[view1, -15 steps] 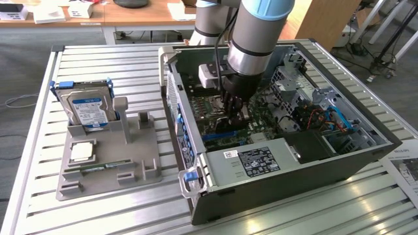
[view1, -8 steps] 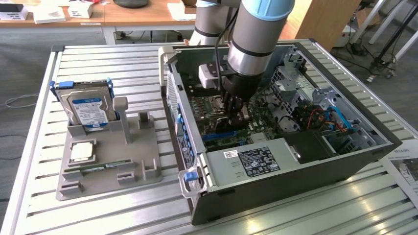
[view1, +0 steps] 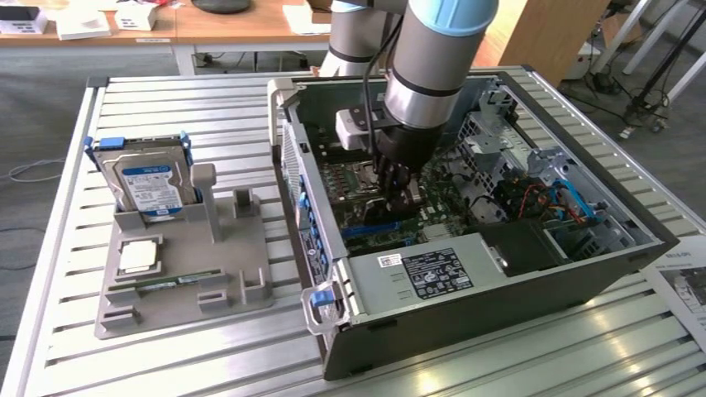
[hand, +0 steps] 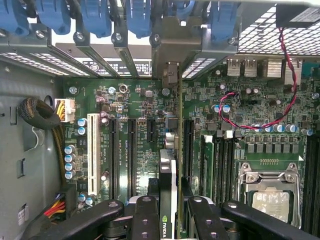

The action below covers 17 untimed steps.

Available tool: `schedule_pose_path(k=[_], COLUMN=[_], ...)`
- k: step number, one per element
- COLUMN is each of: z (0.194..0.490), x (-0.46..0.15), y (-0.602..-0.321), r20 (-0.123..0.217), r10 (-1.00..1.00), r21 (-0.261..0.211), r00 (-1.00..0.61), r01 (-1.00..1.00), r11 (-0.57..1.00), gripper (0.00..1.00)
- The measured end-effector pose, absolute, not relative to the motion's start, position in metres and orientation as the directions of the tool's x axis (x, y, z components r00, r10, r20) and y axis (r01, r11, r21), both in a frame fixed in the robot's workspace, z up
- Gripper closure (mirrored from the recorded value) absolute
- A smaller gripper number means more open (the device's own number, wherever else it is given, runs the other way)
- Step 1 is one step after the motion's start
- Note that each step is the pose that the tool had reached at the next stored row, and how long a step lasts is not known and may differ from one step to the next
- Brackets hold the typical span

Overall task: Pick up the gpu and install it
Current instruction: 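Insert the gpu into the slot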

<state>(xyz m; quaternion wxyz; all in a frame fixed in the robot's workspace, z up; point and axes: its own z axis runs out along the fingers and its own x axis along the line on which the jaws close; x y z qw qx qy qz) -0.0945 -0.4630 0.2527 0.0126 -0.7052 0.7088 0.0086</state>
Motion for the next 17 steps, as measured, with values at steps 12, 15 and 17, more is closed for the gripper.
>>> schedule_pose_path(k=[12,15,17], z=[0.2524,0.2524,0.2523], x=[-0.0936,-0.0936,-0.0937], y=[-0.4637,-0.4637,-0.4638], r20=[-0.03,-0.03,-0.03], r10=[-1.0,-1.0,-1.0], r21=[-0.006,-0.006,-0.006], r00=[-0.005,-0.005,-0.005], r01=[-1.0,-1.0,-1.0], r11=[0.005,0.005,0.005], gripper=[0.73,0.73,0.73])
